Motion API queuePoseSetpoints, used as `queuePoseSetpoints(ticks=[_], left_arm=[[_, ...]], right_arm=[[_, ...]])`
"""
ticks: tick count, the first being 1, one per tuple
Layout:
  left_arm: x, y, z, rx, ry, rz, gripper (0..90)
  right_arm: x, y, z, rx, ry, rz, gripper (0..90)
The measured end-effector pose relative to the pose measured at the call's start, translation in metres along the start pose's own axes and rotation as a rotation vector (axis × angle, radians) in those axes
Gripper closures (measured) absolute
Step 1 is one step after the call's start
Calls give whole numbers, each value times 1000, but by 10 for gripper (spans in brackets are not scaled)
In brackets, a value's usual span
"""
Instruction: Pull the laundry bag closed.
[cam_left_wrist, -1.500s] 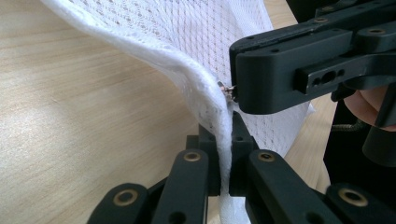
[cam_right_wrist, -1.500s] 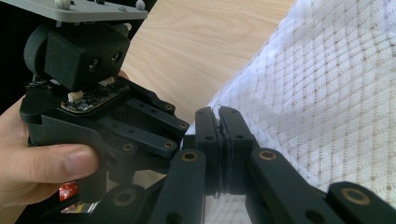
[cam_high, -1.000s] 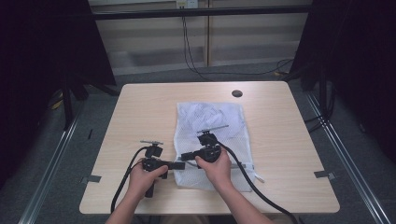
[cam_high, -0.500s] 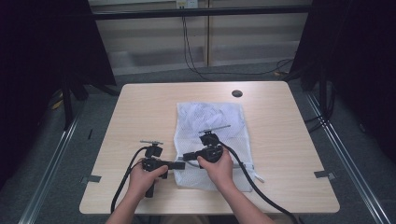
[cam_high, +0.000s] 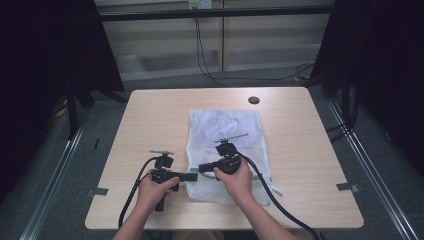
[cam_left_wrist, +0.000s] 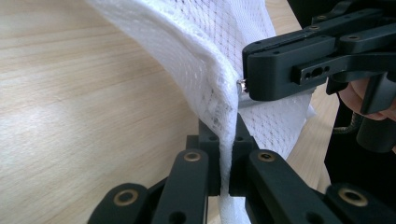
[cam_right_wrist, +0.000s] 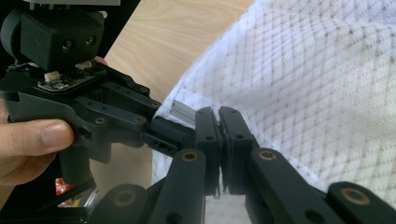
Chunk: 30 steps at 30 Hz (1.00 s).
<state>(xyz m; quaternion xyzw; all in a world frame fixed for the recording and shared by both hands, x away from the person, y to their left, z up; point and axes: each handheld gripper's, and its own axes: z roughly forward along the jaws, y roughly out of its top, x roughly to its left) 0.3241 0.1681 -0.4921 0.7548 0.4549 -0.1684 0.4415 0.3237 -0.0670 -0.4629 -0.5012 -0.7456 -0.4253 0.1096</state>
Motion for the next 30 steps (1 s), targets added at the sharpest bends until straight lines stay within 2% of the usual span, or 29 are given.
queuePoseSetpoints(ticks=[7,25,26,28,30], left_arm=[[0,0,1,-3,-8,-1,884],[-1,-1,2,2,-13,-8,884],[-1,0,2,2,-10,-4,884],[-1,0,0,-4,-16,-19,884],[-1,0,0,-3,-23,-20,884]], right_arm=[[-3,-1,-3,2,7,11,871],[-5,-3,-6,11,10,2,871],[-5,-4,-6,14,-9,-10,870],[-5,-4,-7,16,-15,-14,871],[-8,-4,-9,12,-13,2,870]])
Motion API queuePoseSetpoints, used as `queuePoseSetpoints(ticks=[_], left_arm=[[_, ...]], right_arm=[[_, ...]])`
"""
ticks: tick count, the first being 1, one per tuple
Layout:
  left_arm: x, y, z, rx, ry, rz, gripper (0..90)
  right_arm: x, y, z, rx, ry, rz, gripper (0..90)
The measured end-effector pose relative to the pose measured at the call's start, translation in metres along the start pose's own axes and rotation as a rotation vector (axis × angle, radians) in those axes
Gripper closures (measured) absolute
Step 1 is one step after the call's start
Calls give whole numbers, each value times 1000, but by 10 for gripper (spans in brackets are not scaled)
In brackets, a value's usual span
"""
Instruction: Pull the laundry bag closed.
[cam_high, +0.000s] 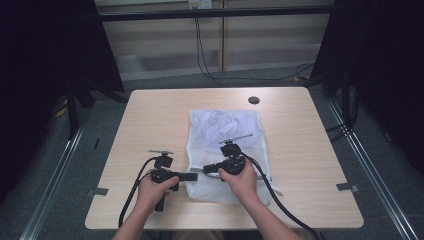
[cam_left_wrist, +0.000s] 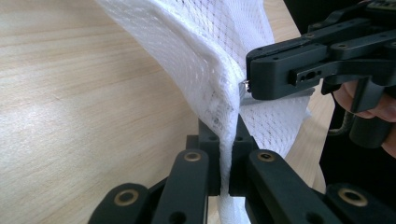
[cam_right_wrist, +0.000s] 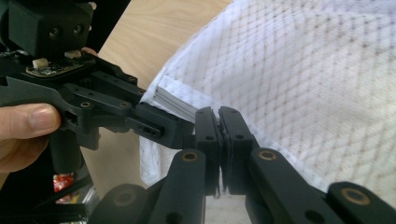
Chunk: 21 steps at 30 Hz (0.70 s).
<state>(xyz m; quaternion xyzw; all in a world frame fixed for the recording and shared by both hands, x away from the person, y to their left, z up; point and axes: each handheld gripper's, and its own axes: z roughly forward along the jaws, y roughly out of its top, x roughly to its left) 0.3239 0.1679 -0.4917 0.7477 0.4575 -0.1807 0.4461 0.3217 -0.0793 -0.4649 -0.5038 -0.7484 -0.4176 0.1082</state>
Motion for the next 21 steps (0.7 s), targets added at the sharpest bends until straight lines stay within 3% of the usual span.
queuePoseSetpoints(ticks=[7,11,13,18,21], left_arm=[[0,0,1,10,-3,8,884],[-1,-1,1,8,-5,-7,885],[0,0,-1,5,1,-1,885],[0,0,0,2,-7,-1,885],[0,0,0,5,-7,-7,884]], right_arm=[[-5,-2,-4,-2,19,16,870],[-6,-3,-4,-3,21,14,870],[-6,-3,-5,3,-2,6,870],[-14,-4,-11,-10,19,41,870],[-14,-5,-12,-9,18,36,870]])
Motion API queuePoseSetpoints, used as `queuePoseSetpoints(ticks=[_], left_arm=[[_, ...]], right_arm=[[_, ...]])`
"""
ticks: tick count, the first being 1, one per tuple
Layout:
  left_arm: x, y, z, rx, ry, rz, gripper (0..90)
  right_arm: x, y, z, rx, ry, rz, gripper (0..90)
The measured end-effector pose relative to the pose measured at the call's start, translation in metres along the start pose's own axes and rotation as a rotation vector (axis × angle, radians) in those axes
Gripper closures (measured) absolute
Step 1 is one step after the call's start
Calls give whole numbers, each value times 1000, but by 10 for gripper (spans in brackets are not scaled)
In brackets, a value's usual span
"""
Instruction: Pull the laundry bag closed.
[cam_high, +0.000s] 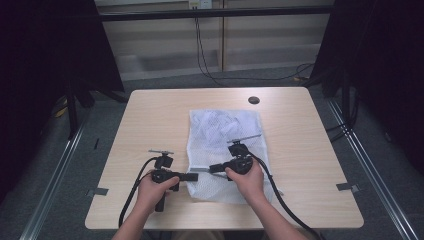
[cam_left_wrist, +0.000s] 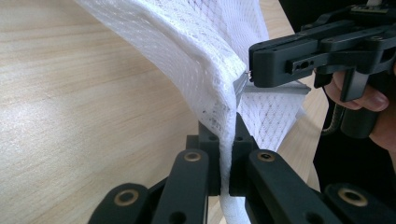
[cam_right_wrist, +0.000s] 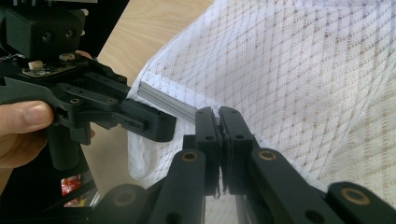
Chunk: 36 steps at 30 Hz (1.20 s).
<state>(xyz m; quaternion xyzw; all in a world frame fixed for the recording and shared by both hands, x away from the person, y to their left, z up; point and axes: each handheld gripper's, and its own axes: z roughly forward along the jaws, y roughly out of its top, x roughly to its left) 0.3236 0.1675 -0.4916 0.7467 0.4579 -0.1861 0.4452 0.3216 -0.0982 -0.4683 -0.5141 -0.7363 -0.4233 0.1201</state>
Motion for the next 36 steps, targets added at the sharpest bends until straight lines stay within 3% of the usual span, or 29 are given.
queuePoseSetpoints(ticks=[36], left_arm=[[-1,0,-2,5,4,-3,885]], right_arm=[[-6,-3,-9,-4,-16,-9,870]])
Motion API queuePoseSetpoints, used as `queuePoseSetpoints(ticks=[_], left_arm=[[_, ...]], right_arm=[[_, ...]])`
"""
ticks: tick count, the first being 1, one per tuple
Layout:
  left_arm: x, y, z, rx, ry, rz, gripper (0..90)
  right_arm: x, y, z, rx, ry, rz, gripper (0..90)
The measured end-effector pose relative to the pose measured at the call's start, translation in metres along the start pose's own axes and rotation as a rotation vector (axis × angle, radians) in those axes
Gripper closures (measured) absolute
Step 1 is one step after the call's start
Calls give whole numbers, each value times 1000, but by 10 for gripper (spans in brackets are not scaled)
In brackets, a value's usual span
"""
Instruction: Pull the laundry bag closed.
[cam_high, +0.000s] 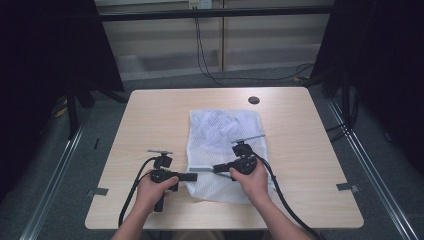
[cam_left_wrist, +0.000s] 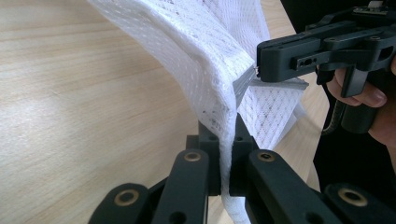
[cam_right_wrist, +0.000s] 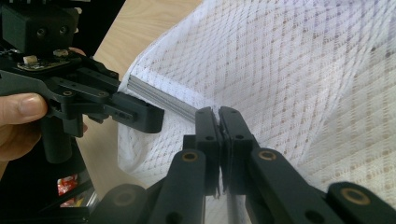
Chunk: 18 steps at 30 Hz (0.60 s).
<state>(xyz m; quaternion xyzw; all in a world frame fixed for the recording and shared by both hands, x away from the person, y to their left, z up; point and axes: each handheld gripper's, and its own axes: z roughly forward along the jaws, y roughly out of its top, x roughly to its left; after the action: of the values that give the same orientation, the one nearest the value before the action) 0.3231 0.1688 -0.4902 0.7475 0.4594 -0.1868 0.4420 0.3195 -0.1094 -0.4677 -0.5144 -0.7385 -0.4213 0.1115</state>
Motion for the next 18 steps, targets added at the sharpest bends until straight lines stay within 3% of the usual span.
queuePoseSetpoints(ticks=[15,18], left_arm=[[-1,0,1,-3,-6,-12,885],[0,0,0,1,9,-9,886]], right_arm=[[-3,-2,-5,-5,8,1,870],[-3,-3,-6,-5,0,-9,870]])
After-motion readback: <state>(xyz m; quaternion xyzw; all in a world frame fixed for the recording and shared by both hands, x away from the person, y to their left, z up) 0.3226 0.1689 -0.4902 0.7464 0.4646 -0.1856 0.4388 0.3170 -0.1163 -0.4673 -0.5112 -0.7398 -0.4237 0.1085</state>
